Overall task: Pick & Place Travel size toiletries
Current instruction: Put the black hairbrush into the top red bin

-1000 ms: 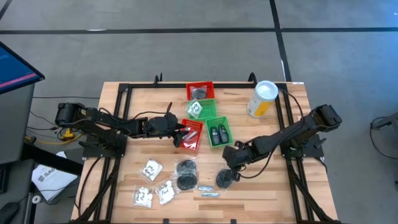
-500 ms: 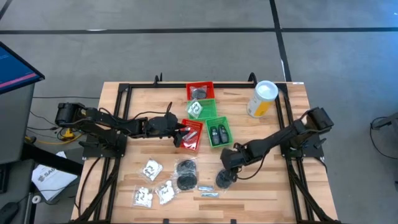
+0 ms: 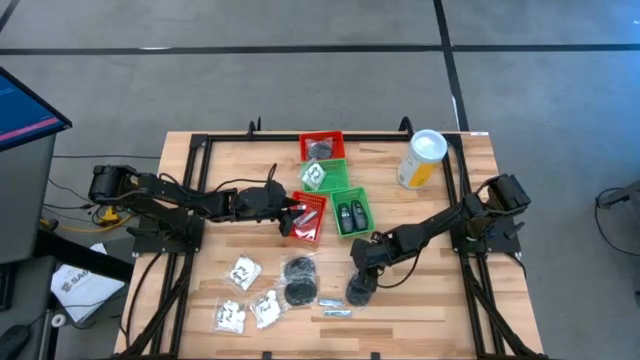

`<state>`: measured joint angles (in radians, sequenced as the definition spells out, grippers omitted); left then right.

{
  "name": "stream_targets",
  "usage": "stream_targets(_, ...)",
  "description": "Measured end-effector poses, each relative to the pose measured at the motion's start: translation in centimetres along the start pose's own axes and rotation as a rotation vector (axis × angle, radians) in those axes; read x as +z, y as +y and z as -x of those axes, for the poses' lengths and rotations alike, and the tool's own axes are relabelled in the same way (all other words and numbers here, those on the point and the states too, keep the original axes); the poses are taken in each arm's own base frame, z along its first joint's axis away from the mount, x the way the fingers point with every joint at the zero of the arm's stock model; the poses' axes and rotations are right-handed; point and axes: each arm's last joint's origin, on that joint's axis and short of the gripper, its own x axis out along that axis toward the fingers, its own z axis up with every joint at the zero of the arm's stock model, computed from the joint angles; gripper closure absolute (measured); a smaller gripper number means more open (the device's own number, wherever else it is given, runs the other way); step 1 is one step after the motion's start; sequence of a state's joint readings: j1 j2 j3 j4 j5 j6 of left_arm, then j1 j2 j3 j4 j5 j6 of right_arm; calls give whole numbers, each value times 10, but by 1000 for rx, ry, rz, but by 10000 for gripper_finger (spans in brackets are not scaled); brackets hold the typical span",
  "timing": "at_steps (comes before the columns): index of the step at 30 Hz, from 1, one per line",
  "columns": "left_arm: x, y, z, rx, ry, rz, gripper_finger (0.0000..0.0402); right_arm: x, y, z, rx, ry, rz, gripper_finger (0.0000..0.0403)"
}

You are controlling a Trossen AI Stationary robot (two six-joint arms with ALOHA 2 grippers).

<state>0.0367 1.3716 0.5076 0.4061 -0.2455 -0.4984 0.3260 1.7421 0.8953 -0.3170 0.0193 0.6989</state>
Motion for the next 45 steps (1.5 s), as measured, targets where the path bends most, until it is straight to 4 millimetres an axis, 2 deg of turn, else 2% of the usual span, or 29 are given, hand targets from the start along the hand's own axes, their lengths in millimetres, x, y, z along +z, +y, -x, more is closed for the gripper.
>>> stream_targets(5, 0, 0, 0, 0, 0, 0, 221, 3, 1, 4, 19, -22, 13, 207)
stream_targets(14, 0, 0, 0, 0, -1, -23, 221, 7, 3, -11, 57, -44, 2, 214)
stream_targets(19, 0, 0, 0, -1, -2, -22, 221, 7, 3, -11, 52, -42, 2, 219)
stream_targets(25, 0, 0, 0, -1, -2, -22, 221, 6, 3, -12, 40, -36, 4, 266)
stream_targets(28, 0, 0, 0, -1, -2, -22, 221, 5, 1, -16, 25, -27, 3, 309)
stream_targets(32, 0, 0, 0, -1, -2, -23, 221, 4, 1, -20, 22, -20, 14, 386)
stream_targets(33, 0, 0, 0, -1, -3, -26, 221, 4, 1, -21, 22, -20, 14, 394)
stream_targets(37, 0, 0, 0, -1, -3, -28, 221, 5, 2, -20, 20, -23, 13, 400)
stream_targets(41, 0, 0, 0, -2, -4, -28, 221, 9, 6, -7, 8, 17, 64, 402)
stream_targets(45, 1, 0, 0, -3, -5, -29, 221, 26, 20, 11, 37, -37, 124, 402)
